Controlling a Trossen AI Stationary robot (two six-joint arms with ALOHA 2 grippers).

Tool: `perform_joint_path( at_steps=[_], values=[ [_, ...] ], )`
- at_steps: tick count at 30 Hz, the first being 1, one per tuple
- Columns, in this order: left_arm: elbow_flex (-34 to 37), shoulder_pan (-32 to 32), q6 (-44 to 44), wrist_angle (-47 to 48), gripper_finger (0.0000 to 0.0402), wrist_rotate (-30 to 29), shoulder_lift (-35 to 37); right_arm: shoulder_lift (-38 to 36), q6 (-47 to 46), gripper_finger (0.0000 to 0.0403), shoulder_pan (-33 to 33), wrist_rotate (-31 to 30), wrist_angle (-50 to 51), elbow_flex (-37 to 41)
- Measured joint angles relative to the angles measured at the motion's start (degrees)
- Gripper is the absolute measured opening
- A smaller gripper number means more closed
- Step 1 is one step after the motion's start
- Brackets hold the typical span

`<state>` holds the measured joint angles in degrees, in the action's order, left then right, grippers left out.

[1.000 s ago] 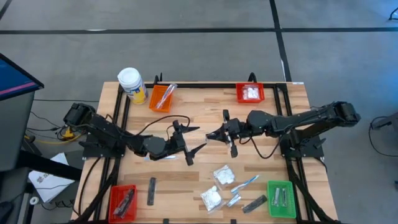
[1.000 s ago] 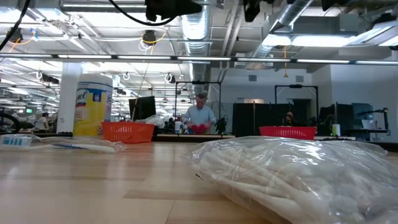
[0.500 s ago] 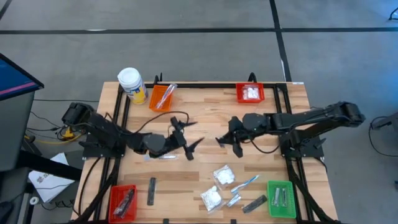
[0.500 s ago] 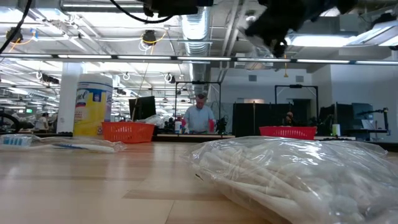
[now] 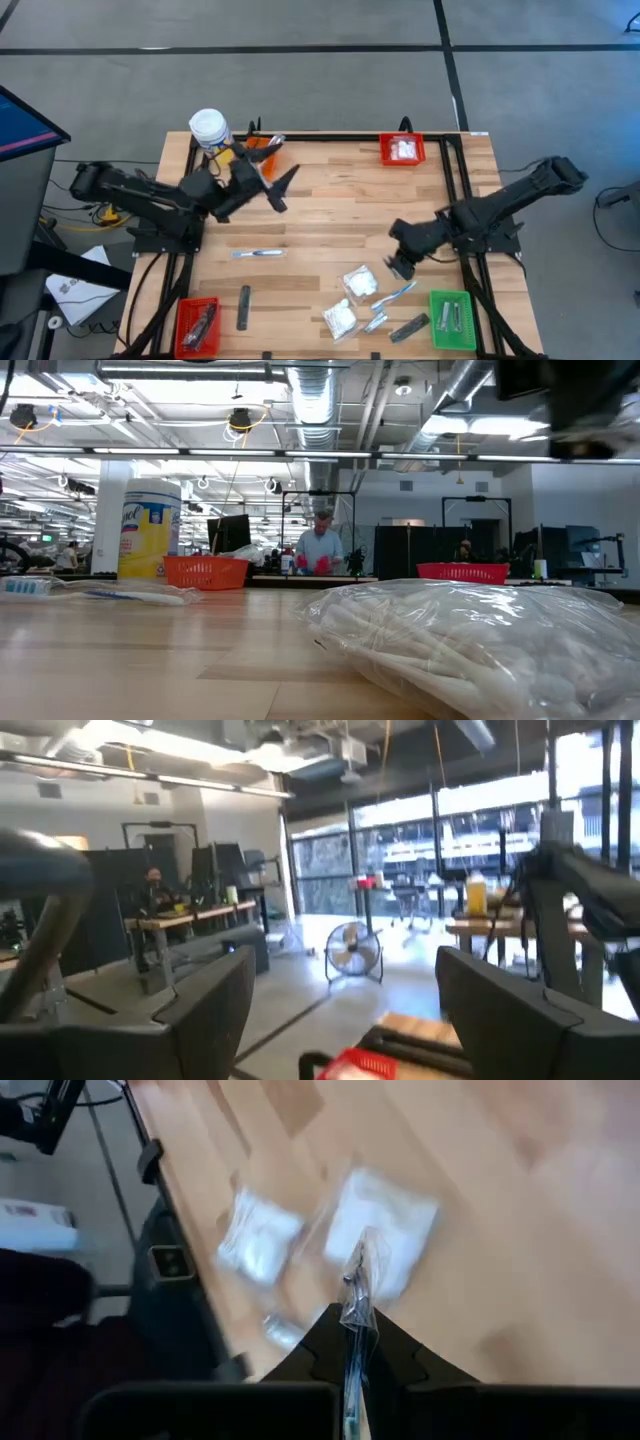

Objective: Pick & Place Travel size toiletries
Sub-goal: Put the left nail cutter into green bin

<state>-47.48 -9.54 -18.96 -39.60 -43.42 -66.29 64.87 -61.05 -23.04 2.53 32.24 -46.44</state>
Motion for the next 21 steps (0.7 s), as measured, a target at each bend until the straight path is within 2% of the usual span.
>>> perform_joint_path(
  at_steps=[5,12,16,21],
  values=[
    [-0.02,-0.95,1.71,2.46,0.03,1.21,0.48,-1.44,-17.53,0.0005,-10.28,-3.91,2.11,0.0],
    [0.02,-0.39,1.83,2.89,0.0298,8.87,-2.81,-1.11,-38.92,0.0005,-24.28,-11.51,4.15,0.0],
    [0.02,0.11,1.88,2.69,0.0298,9.93,-2.83,0.31,-50.96,0.0005,-32.18,-14.98,6.32,-0.06],
    [0.02,0.09,1.88,2.02,0.0298,11.71,-2.66,3.33,-63.58,0.0005,-39.89,-15.93,13.91,-2.97]
  ],
)
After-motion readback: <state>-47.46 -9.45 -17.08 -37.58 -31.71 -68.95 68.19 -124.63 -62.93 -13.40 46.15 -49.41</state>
